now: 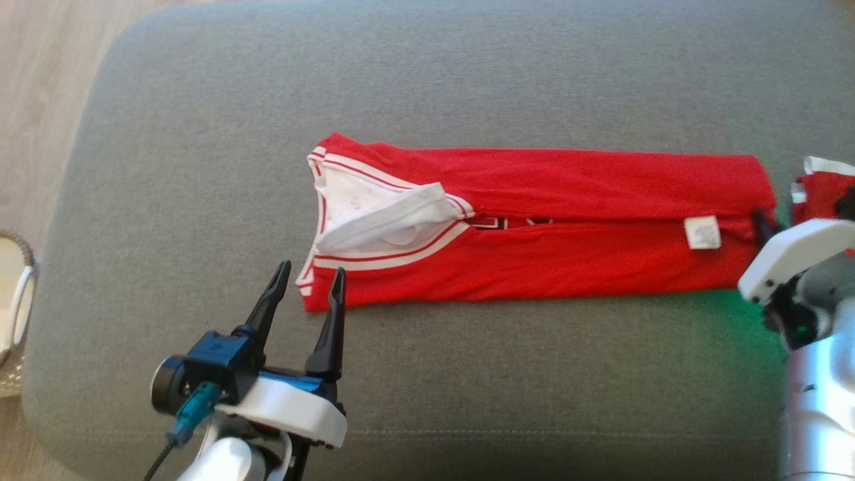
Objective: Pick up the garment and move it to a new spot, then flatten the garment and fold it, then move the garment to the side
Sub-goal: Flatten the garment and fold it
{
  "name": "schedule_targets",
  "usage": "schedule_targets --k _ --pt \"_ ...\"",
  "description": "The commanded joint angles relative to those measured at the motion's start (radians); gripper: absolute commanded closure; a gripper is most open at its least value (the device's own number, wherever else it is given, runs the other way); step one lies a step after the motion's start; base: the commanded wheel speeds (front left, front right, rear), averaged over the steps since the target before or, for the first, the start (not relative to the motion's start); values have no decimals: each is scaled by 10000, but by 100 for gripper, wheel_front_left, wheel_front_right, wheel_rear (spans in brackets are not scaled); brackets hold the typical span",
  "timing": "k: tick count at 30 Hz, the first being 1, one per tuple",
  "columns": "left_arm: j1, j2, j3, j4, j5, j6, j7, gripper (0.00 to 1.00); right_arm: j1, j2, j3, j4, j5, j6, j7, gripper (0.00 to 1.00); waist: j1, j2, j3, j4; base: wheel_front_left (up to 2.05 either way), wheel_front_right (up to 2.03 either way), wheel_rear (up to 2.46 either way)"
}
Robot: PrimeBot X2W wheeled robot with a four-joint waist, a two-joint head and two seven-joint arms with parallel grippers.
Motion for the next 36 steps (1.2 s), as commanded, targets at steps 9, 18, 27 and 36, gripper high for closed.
schedule_targets --k 9,18,27,36 --pt "-97 26 616 -232 215 -214 -120 0 346 -773 637 -3968 469 -7 1788 100 -1 -1 15 -389 0 0 0" --pt "-154 -102 553 -21 224 -454 -120 0 682 -600 1371 -6144 1099 -7 3350 100 -1 -1 -140 -329 0 0 0" --pt "-170 -217 346 134 190 -528 -89 0 542 -126 2886 -6167 1592 -7 3630 100 -1 -1 -422 423 0 0 0" --pt "-225 -387 27 378 149 -651 60 0 232 -102 4081 -4692 2593 -7 2952 100 -1 -1 -543 1490 0 0 0"
